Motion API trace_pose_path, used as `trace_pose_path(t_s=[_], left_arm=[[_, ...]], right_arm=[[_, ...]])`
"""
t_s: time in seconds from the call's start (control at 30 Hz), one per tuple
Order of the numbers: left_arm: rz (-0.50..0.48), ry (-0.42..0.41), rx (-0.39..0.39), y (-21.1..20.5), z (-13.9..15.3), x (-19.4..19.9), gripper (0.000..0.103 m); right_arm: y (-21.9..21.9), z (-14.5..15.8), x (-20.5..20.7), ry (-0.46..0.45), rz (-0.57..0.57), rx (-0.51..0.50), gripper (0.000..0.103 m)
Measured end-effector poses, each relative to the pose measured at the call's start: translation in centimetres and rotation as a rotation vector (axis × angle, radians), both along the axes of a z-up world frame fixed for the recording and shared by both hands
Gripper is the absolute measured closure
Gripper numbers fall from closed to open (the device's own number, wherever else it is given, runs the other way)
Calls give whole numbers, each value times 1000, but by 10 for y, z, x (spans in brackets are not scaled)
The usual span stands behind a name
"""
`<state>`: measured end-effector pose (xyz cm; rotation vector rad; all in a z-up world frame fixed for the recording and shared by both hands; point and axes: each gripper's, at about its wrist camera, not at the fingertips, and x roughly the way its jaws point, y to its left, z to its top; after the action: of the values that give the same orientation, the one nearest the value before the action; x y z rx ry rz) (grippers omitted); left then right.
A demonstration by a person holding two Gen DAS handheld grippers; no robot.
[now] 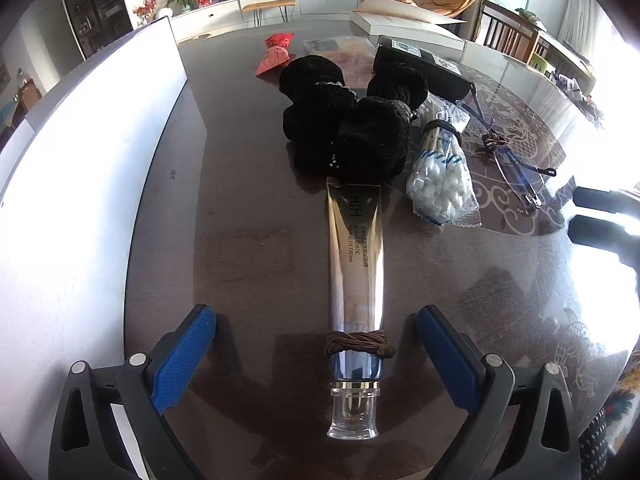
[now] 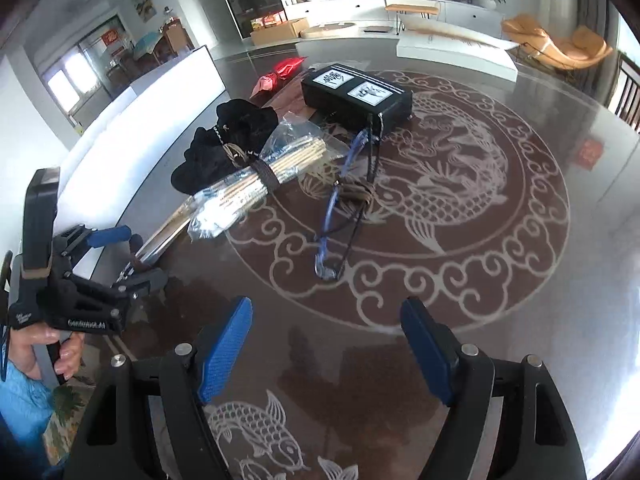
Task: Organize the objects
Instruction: 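Lift the gold tube with the left gripper while the right grasps the blue glasses, then carry the tube and glasses to the enclosure and release them inside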
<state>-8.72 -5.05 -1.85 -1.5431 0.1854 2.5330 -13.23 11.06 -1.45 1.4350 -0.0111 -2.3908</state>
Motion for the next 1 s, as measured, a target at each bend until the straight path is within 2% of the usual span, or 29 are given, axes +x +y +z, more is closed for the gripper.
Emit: trace_pose_path(t_s=[0.1,0.17,0.2,0.23,0.3,0.33,0.37,0.47,0.63,0.73,0.87,1.0], left_arm=[[-21,13,11,5,3,1,25],[-34,33,12,8,5,2,51],[-38,42,12,10,7,2,59],[-42,48,12,12,8,1,78],[-41,73,-23,16,8,2,78],[-43,88,-36,18,8,4,78],[-42,103,-42,18,8,7,78],[-25,114,25,11,8,22,78],[23,155,147,-2,18,53,78],[49,194,194,-7,32,69,78],[92,258,266,-23,65,88,78],[164,347,322,-64,109,107,78]], right_arm=[[-10,0,-30,-17,-50,-55,25],[-21,-2,-53,-34,-80,-45,25],[-26,-4,-62,-41,-94,-15,26],[-30,-7,-71,-58,-106,18,28],[-39,-17,-84,-99,-91,78,61],[-44,-16,-84,-73,-69,135,72],[-46,-16,-82,-74,-48,155,75],[-30,-11,-65,-76,-47,108,76],[22,5,-24,-84,-132,-108,76],[34,18,-6,-66,-147,-205,76],[13,45,8,-26,-115,-276,76],[-53,85,24,20,20,-340,76]])
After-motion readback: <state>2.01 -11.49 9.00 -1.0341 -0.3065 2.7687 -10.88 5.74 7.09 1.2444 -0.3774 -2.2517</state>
